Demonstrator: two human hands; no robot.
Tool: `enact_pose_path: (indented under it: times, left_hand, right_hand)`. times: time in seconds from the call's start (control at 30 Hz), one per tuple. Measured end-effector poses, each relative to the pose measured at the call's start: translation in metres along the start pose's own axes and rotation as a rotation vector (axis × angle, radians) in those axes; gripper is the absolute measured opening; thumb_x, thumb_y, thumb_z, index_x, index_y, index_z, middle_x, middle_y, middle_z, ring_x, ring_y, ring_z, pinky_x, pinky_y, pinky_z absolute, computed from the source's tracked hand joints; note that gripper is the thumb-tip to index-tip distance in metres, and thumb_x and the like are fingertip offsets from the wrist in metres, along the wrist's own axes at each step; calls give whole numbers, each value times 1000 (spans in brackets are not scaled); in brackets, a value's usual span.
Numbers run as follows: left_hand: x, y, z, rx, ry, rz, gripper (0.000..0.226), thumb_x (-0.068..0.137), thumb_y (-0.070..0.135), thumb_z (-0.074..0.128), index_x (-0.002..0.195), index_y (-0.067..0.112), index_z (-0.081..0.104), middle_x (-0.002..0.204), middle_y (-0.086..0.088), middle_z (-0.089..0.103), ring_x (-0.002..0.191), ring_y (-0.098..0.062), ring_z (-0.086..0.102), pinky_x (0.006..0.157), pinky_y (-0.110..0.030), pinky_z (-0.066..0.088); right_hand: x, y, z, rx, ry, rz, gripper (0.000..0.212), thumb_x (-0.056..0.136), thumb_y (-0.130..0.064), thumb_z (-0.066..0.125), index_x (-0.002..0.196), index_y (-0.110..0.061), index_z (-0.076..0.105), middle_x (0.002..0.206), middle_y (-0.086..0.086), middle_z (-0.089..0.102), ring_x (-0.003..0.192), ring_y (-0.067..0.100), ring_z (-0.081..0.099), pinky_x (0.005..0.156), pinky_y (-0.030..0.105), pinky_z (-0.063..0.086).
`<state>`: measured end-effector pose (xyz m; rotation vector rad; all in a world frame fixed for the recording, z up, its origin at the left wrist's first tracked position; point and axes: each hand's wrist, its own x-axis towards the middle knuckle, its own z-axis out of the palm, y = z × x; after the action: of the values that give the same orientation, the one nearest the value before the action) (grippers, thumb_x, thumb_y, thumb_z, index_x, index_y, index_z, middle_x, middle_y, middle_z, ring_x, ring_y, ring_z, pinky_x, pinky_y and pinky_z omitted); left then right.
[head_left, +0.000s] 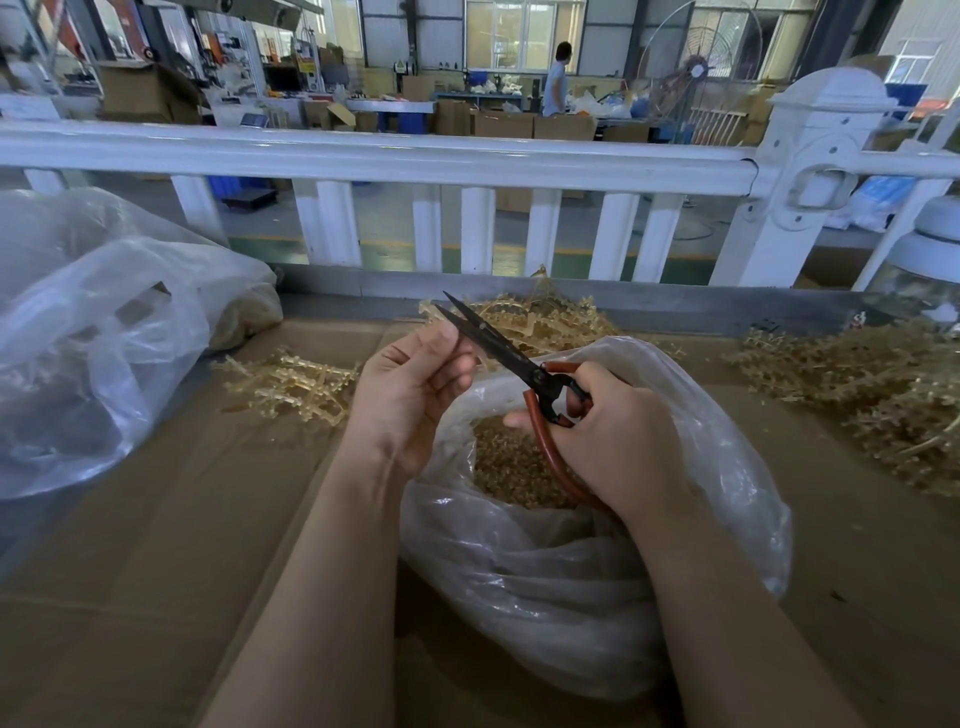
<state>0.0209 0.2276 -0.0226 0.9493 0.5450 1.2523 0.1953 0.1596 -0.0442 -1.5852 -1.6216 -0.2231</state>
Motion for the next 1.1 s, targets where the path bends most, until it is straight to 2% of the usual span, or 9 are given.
enact_pose_path:
  times: [0.17,0.3,0.47,0.73,0.93,1.1]
  left_hand:
    - [0,-2,1,21,30,30,17,76,19,70,86,5,68,72,-1,70,64,-7,62,68,-18,54]
    - [-1,-3,3,90,-25,94,9,78,16,68,77,8,64,69,-1,64,66,-9,58,72,-20,52]
    - [0,-6,4,200,-63,131,8,92,0,57,85,2,60,72,-6,57,67,-9,54,71,-20,49]
    - [1,-8,3,252,-96,132,13,91,-4,55,81,3,61,68,-2,57,67,-11,51,72,-23,45]
    - [0,-7,4,178,-130,126,6,80,9,64,79,4,62,68,-2,57,65,-10,51,69,-19,46]
    - [1,-8,4,179,-164,124,9,81,11,63,80,3,59,68,-1,56,65,-9,50,71,-21,44]
  right_hand:
    - [-1,0,0,-15,26,15,66,68,-85,50,76,-20,57,65,-17,54,58,4,54,54,28,52]
    - [1,-2,-2,-54,24,26,76,70,-88,44,96,-20,65,80,-18,59,70,5,59,64,29,58]
    - [1,-3,-4,-13,-41,54,82,67,-90,41,108,-24,65,92,-14,66,82,6,64,71,30,59]
    - [2,-4,-5,-38,-24,31,77,69,-88,42,101,-23,65,85,-17,61,74,3,57,67,27,57]
    - [0,-3,-3,-69,44,2,68,72,-85,49,88,-21,65,74,-20,55,64,1,53,60,16,47]
    - [-1,-1,-2,-44,64,-11,68,74,-84,52,92,-21,67,73,-20,54,63,0,51,59,11,42]
